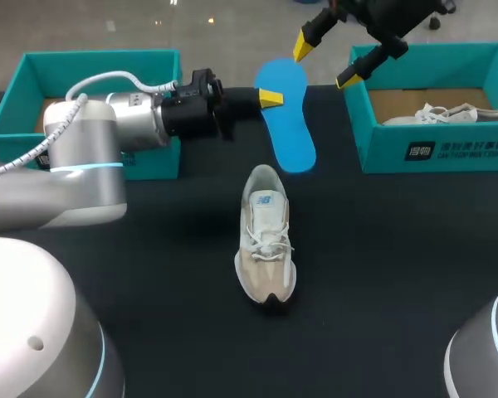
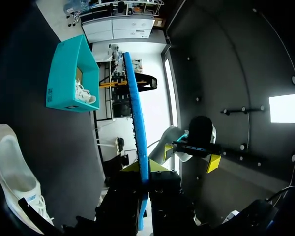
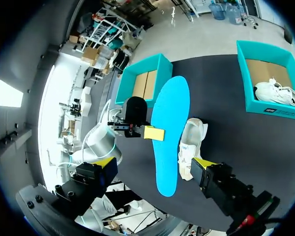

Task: Take the shoe out of the shoebox, open the shoe tongue, remove and reinsert the insole, then place the shoe into the shoebox

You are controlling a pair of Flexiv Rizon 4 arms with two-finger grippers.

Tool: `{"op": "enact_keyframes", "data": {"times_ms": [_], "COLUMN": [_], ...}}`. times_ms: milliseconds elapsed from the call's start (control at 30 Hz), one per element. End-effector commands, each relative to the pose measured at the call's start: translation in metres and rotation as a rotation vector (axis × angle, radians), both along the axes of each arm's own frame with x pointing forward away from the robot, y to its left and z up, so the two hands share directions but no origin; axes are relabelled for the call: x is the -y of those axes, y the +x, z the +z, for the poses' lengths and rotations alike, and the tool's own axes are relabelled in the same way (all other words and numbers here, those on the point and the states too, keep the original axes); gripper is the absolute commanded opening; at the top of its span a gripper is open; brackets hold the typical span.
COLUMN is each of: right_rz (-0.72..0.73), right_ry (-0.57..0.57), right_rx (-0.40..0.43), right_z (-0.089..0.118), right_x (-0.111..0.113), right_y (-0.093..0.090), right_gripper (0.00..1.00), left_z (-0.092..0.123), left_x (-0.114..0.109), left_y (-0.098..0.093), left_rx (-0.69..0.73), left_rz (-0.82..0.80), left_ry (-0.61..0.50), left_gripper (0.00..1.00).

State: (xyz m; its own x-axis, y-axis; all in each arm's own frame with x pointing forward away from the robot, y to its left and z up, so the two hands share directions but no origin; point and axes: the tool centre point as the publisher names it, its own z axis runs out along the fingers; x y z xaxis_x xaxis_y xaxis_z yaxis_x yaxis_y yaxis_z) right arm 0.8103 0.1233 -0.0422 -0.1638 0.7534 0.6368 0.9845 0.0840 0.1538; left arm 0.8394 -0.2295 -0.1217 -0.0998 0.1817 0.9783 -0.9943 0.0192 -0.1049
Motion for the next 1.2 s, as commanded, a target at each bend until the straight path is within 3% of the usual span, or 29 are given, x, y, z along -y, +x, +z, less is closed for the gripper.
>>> {"op": "enact_keyframes", "data": {"times_ms": [33,133,267,367,833,1200], "right_rz": [0.011,0.011,-0.016,-0.048,-0.039,-0.042], "right_ry": [0.095,0.095,0.392,0.468,0.574,0.565], "right_rx": [-0.004,-0.004,-0.056,-0.05,0.006,0.005], "right_z": [-0.004,-0.004,-0.023,-0.03,-0.037,-0.044], "right_x": [0.002,0.002,0.018,0.032,0.05,0.056], "right_y": [-0.002,-0.002,0.003,0.004,0.007,0.006], "right_gripper": [1.0,1.0,1.0,1.0,1.0,1.0], "left_z": [0.001,0.004,0.005,0.004,0.011,0.022], "left_x": [0.001,0.0,-0.003,-0.004,-0.008,-0.014], "left_y": [0.0,0.0,0.001,0.001,0.003,0.001], "left_rx": [0.004,0.01,0.014,0.014,0.007,0.092], "left_rz": [0.004,0.005,0.008,0.01,0.001,-0.052], "left_ry": [-0.002,-0.002,-0.005,-0.007,-0.049,-0.07], "left_gripper": [0.0,0.0,0.0,0.0,0.0,0.0]}}
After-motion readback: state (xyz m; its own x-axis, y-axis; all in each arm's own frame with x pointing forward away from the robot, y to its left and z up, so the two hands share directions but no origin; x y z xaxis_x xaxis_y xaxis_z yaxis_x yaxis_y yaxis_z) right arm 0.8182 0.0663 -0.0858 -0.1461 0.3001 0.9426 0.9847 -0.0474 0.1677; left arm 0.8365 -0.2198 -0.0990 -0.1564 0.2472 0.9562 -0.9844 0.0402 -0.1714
